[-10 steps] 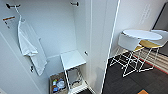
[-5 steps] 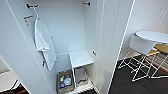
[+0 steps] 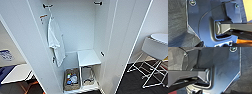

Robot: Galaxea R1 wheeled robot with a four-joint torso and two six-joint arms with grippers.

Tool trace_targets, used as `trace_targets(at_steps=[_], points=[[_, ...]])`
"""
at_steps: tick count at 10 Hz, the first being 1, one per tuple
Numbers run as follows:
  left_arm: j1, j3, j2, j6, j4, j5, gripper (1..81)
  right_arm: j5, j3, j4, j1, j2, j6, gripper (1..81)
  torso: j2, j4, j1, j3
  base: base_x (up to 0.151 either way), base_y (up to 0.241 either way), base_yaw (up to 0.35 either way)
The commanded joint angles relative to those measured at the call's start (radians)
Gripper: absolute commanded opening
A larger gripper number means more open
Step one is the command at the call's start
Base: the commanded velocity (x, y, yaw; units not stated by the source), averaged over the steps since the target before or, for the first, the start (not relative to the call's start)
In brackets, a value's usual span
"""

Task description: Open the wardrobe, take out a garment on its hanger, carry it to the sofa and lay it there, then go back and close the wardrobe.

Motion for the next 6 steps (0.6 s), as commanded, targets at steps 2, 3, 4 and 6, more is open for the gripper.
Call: trace_targets(at_steps=[2,3,4,6], points=[[-0.028,-0.006,-0.006,0.007,0.013,0.037,81.1,-0.053,0.001,-0.008,0.017,-0.001,0.002,81.1,0.000,0.000,0.000,0.000,0.000,0.000,0.243],[-0.028,-0.006,-0.006,0.007,0.013,0.035,81.1,-0.053,-0.001,-0.008,0.017,-0.001,0.002,81.1,0.000,0.000,0.000,0.000,0.000,0.000,0.238],[-0.028,-0.006,-0.006,0.009,0.014,0.035,81.1,-0.053,-0.004,-0.008,0.016,-0.001,0.002,81.1,0.000,0.000,0.000,0.000,0.000,0.000,0.238],[-0.028,-0.006,-0.004,0.007,0.014,0.035,81.1,-0.053,-0.004,-0.008,0.016,0.001,0.002,81.1,0.000,0.000,0.000,0.000,0.000,0.000,0.196]])
